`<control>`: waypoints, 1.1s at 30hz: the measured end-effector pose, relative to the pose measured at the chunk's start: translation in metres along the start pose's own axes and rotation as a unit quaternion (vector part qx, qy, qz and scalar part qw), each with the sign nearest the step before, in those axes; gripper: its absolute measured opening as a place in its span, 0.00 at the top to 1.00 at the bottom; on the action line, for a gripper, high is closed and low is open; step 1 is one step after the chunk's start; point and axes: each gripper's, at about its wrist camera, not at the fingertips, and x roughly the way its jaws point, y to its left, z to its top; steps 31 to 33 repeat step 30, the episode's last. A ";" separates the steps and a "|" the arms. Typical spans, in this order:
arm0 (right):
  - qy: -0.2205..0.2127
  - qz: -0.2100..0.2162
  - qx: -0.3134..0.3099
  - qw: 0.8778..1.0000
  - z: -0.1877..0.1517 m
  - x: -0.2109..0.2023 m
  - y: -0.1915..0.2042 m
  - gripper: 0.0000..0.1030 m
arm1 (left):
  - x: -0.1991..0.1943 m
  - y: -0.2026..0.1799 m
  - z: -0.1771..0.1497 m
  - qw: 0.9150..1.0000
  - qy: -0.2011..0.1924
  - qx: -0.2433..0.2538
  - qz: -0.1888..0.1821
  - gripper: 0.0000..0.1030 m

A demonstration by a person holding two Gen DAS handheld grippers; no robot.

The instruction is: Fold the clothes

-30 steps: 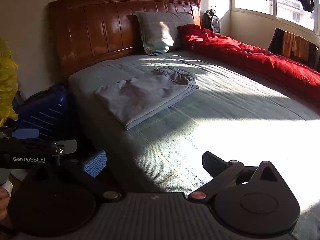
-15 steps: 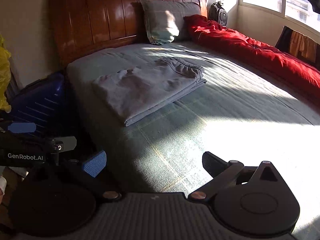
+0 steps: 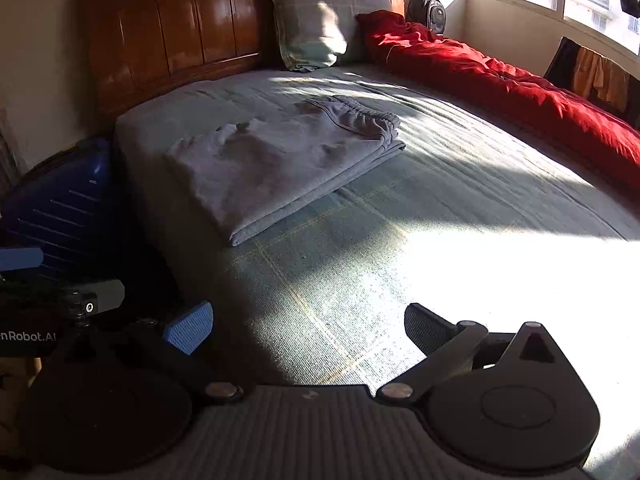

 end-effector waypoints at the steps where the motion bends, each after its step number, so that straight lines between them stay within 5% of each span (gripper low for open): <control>1: 0.000 0.000 0.000 1.000 0.000 0.000 0.000 0.00 | 0.000 0.000 0.000 1.000 0.000 0.000 0.000 0.01; 33: -0.002 0.005 -0.001 1.000 0.002 0.001 0.003 0.00 | 0.004 0.000 -0.003 1.000 0.008 0.002 0.005 0.01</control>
